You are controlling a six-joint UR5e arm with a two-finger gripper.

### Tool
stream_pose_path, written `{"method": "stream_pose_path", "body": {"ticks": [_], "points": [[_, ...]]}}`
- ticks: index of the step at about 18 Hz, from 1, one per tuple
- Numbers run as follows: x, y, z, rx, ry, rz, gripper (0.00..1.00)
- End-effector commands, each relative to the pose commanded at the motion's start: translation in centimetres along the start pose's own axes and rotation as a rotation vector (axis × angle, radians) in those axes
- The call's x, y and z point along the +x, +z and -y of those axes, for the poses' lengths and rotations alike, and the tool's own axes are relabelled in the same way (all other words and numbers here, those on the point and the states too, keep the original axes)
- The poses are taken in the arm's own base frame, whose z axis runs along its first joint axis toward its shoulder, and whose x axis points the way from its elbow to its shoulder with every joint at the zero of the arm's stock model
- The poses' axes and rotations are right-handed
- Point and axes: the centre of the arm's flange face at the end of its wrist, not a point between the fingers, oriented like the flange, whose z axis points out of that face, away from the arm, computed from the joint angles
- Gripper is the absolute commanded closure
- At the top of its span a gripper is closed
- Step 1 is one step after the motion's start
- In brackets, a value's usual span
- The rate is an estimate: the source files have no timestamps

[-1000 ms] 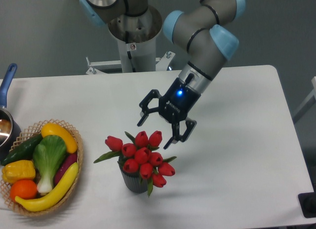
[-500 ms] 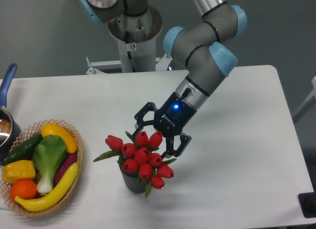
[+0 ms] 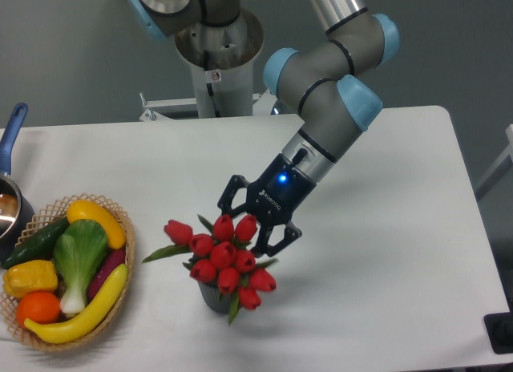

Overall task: Pick up the flowers from the vase
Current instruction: 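Lower the open right gripper onto the tulip stems and close it, then lift the gripped tulips up out of the grey vase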

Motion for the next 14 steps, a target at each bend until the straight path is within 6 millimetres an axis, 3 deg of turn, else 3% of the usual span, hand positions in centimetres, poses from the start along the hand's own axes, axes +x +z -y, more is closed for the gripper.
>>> {"method": "stream_pose_path", "body": {"ticks": [6, 14], "points": [[0.3, -0.6, 0.7, 0.003, 0.000, 0.010, 1.00], [1.7, -3.1, 4.3, 0.081, -0.044, 0.022, 1.00]]}}
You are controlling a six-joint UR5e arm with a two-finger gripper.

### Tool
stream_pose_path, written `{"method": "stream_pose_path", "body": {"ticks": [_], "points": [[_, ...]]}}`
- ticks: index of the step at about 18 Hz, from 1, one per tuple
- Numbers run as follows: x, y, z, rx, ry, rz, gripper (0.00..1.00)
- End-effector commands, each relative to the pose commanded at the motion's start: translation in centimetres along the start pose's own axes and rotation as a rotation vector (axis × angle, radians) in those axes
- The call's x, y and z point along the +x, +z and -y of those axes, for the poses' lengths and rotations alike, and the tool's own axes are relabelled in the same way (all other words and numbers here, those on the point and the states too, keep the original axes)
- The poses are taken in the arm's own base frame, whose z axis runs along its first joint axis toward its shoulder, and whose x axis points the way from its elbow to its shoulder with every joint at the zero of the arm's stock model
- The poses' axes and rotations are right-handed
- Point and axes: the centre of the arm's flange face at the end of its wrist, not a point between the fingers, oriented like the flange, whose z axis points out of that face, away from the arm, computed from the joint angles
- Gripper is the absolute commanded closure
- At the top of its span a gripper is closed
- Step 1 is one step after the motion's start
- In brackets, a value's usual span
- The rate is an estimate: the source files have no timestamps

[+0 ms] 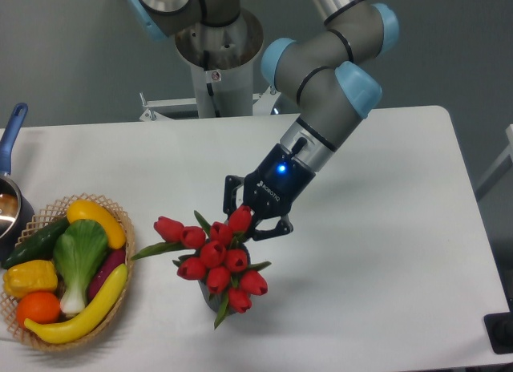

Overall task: Pick up the flowers from the vase
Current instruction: 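Lift the gripped tulips up out of the grey vase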

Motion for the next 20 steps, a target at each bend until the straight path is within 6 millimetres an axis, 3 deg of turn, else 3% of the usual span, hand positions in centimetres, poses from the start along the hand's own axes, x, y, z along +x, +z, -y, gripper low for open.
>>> {"method": "stream_pose_path", "body": {"ticks": [7, 12, 20], "points": [[-1.0, -2.4, 4.2, 0.049, -0.050, 0.033, 1.00], [-0.4, -4.6, 7.5, 0.070, -0.059, 0.068, 1.00], [-2.0, -9.1, 9.6, 0.095, -0.083, 0.148, 1.00]]}}
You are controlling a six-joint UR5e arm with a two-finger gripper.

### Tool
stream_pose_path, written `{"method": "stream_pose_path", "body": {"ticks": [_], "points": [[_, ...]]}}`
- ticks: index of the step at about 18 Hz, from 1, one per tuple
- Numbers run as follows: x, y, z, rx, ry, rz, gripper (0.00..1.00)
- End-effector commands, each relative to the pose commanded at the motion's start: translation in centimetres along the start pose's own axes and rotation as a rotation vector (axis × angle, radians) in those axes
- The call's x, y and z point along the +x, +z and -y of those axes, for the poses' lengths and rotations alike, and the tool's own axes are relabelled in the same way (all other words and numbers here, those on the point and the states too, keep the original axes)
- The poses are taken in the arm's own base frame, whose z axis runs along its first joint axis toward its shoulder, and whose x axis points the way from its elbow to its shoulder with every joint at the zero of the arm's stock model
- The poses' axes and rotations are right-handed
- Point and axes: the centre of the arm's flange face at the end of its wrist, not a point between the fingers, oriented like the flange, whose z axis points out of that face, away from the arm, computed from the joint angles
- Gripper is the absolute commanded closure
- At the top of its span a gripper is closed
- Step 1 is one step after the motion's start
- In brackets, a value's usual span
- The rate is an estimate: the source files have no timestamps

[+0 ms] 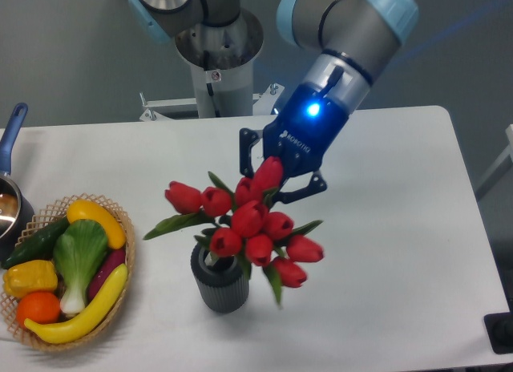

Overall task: Pick up the flowers from the vase
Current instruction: 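Lift the gripped tulips up out of the grey vase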

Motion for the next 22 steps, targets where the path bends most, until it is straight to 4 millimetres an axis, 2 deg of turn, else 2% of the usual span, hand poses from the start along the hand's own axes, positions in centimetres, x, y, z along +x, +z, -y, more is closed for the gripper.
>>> {"method": "stream_pose_path", "body": {"ticks": [4, 10, 11, 14, 22], "points": [[-0.3, -1.0, 0.5, 0.005, -0.021, 0.020, 1.00], [-1.4, -4.8, 0.8, 0.017, -0.026, 0.089, 1.00], [-2.0, -6.1, 0.6, 0.020, -0.023, 0.115, 1.00], [-3.5, -8.2, -0.1, 0.022, -0.011, 0.158, 1.00], [-6.3, -8.9, -4.4, -0.275, 0.018, 0.371, 1.00]]}}
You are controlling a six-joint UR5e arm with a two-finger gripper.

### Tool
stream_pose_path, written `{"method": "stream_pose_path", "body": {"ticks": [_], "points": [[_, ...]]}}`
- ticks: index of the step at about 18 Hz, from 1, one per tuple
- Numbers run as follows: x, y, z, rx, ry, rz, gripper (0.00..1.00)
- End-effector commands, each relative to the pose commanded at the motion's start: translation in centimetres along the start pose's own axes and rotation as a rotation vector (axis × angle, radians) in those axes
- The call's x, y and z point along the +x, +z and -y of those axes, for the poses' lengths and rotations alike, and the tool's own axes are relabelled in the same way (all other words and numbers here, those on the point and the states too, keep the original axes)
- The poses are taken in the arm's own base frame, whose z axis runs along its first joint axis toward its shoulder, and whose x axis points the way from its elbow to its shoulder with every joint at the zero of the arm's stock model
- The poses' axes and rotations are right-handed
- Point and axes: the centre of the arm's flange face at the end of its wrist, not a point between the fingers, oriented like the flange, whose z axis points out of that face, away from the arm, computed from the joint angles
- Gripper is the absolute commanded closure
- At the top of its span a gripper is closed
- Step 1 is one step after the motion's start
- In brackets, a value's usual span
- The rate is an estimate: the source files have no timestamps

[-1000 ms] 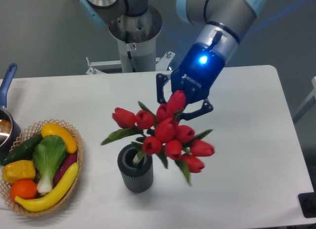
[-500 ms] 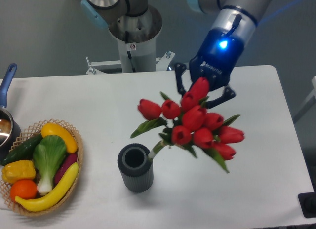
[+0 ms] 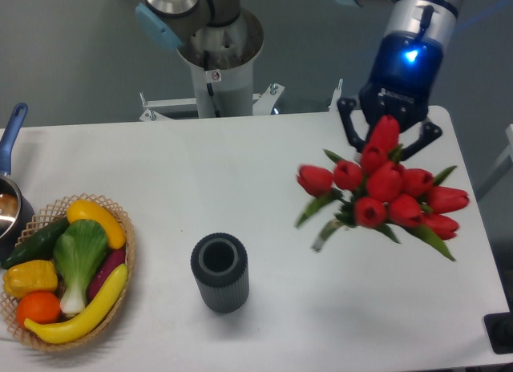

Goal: Pick up the flowers from the vase

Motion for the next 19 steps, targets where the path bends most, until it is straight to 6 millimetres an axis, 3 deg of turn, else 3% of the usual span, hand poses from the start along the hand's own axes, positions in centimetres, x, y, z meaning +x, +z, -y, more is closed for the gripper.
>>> {"method": "stream_pose_path", "body": {"ticks": [8, 13, 15, 19], "points": [[-0.7, 2.8, -6.4, -0.339, 0.155, 0.048, 1.00], [-0.2, 4.1, -10.0, -0.508, 0.240, 0.027, 1.00], [0.0, 4.5, -10.5, -0.574, 0.239, 0.013, 1.00], [1.9, 7.3, -10.3, -0.697, 0.294, -0.011, 1.00]]}}
